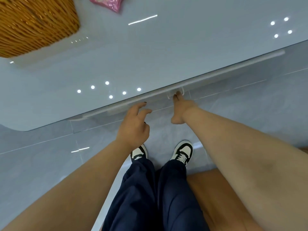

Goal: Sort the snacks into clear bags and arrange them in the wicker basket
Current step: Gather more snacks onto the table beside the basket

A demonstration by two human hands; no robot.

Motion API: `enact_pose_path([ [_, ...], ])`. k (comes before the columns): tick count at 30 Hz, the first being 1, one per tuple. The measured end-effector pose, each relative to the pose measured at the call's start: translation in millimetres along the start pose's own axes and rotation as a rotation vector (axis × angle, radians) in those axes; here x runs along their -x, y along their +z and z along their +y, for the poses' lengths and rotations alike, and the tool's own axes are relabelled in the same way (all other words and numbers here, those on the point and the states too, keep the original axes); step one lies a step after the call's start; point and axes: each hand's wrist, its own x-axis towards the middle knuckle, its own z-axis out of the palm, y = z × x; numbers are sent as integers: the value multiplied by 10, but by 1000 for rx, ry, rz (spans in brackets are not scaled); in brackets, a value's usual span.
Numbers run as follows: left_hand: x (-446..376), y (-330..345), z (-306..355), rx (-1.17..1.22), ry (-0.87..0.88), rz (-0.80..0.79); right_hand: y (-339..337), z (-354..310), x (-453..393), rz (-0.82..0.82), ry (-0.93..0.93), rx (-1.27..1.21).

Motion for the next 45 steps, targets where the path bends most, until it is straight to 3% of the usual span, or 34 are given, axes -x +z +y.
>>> enact_pose_path([
  [3, 43, -8, 19, -41, 52, 93, 100, -4, 201, -83, 22, -29],
  [5, 87, 51, 16, -69, 29, 134, 123, -61, 408, -42, -16, -94],
  [6, 107, 94, 6, -76, -1, 150, 130, -110, 515, 95, -82, -151],
  [9, 162, 196, 35, -65, -125, 148, 152, -216, 801, 723, -329, -254],
  [11, 148, 207, 77, -49, -202, 112, 170, -137, 789, 922, -374, -201],
  [13, 110, 167, 110, -19, -261, 65, 163, 48, 737, 769, -311, -178],
  [15, 97, 118, 148, 8, -274, 25, 164, 285, 731, 510, -197, -180],
  [17, 119, 103, 180, 6, -287, -21, 237, 464, 753, 419, -190, -169],
  [21, 271, 161, 208, 25, -315, -112, 321, 524, 848, 445, -237, -245],
  [27, 586, 337, 256, 82, -334, -189, 598, 615, 926, 303, -229, -328],
  [34, 577, 336, 214, 193, -332, -82, 606, 565, 924, 315, -145, -451],
  [37, 358, 186, 175, 237, -321, 87, 508, 509, 890, 283, -82, -617],
  [40, 22, 43, 110, 297, -442, 257, 411, 430, 847, 272, -63, -700],
  [42, -204, 9, -49, 275, -573, 223, 380, 367, 815, 263, -66, -725],
  [45, -417, -20, -337, 193, -665, 10, 370, 256, 775, 255, -74, -746],
])
